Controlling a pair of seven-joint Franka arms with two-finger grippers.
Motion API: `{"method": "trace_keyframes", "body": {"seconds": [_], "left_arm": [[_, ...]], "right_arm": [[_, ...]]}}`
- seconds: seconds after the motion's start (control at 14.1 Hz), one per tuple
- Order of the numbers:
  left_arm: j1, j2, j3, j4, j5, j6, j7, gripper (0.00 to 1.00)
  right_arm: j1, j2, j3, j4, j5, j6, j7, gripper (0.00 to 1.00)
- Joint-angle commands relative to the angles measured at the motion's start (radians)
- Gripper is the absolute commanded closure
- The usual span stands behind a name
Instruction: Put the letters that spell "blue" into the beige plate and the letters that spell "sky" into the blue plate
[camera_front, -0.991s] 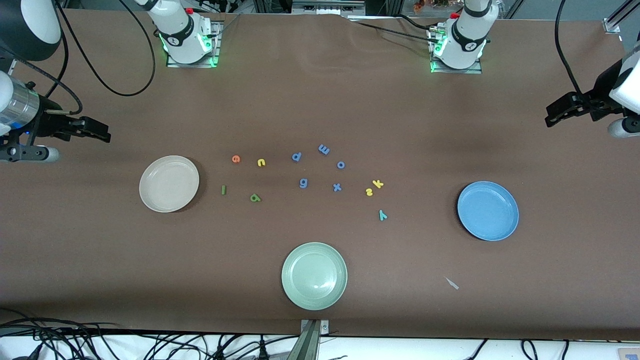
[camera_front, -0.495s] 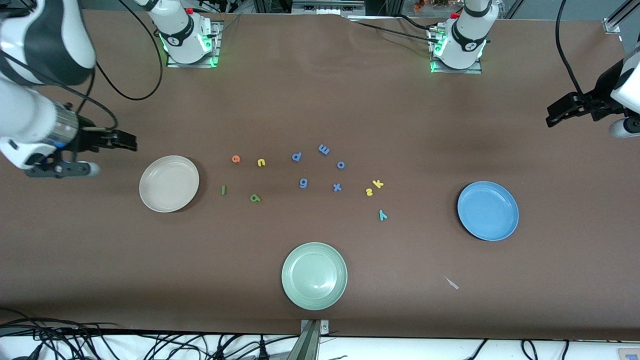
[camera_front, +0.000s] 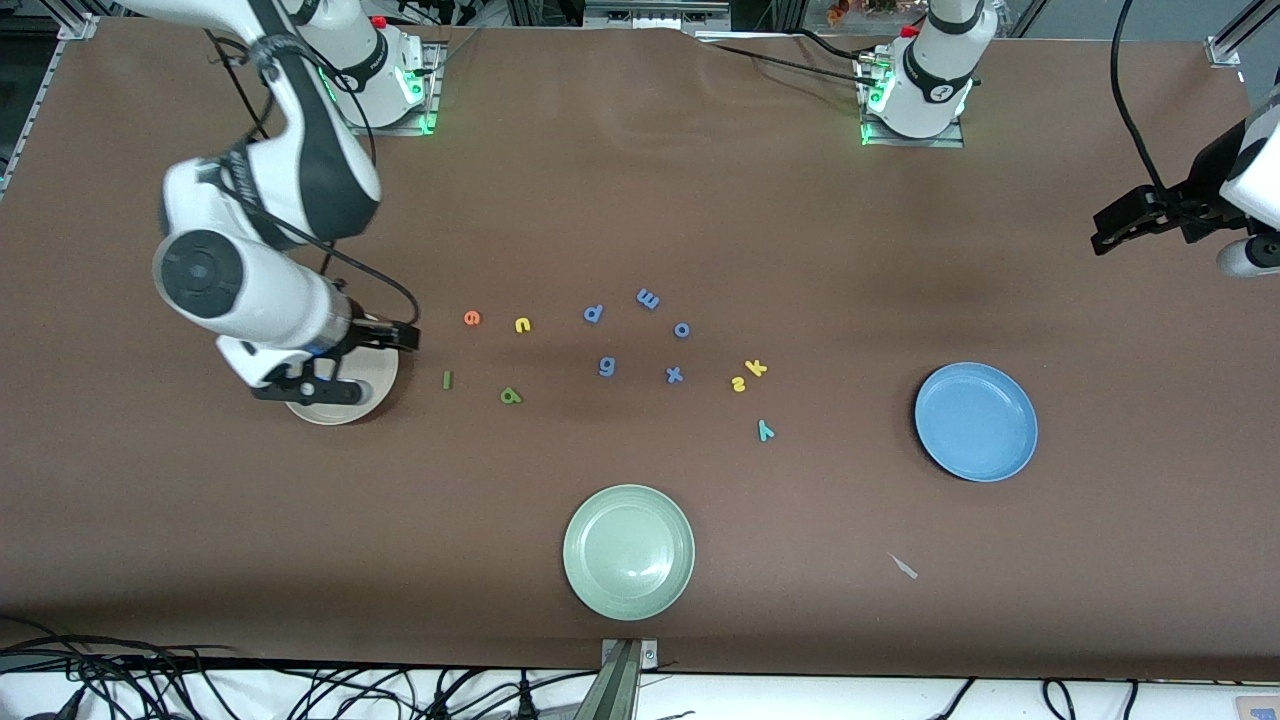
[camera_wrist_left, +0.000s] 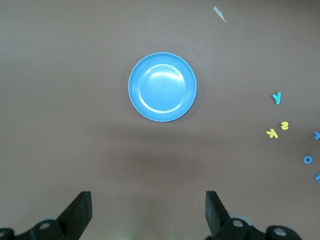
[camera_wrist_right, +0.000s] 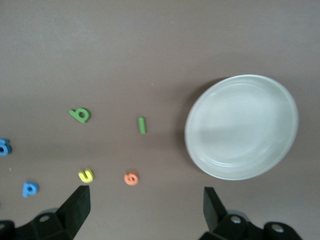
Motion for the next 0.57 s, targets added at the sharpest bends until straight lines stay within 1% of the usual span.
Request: {"method": "trace_keyframes", "body": {"seconds": [0.0, 0.14, 0.21, 0.28, 0.35, 0.5], "left_arm": [[-0.006, 0.042, -0.020, 0.003, 0.015, -0.007, 0.002, 0.00], [-0.010, 0.054, -0.060, 0.003, 0.018, 0.005, -0.006, 0.00], [-0.008, 0.077, -0.077, 0.000, 0.018, 0.005, -0.008, 0.00], [-0.010, 0.094, -0.081, -0.005, 0.018, 0.007, -0.008, 0.00], [-0.010, 0.114, -0.084, -0.009, 0.013, 0.013, -0.003, 0.00], [-0.008, 0.166, -0.085, -0.010, -0.001, 0.019, 0.009, 0.00]], "right_arm": [[0.047, 0.032, -0.006, -0.030, -0.013, 0.095, 0.144, 0.00], [0.069, 0.067, -0.004, -0.036, -0.013, 0.143, 0.217, 0.00], [0.081, 0.079, -0.006, -0.041, -0.013, 0.160, 0.232, 0.00], [0.081, 0.088, -0.006, -0.056, -0.015, 0.181, 0.234, 0.00], [0.081, 0.096, -0.006, -0.088, -0.015, 0.233, 0.234, 0.00], [0.078, 0.096, -0.013, -0.193, -0.015, 0.377, 0.234, 0.00]]}}
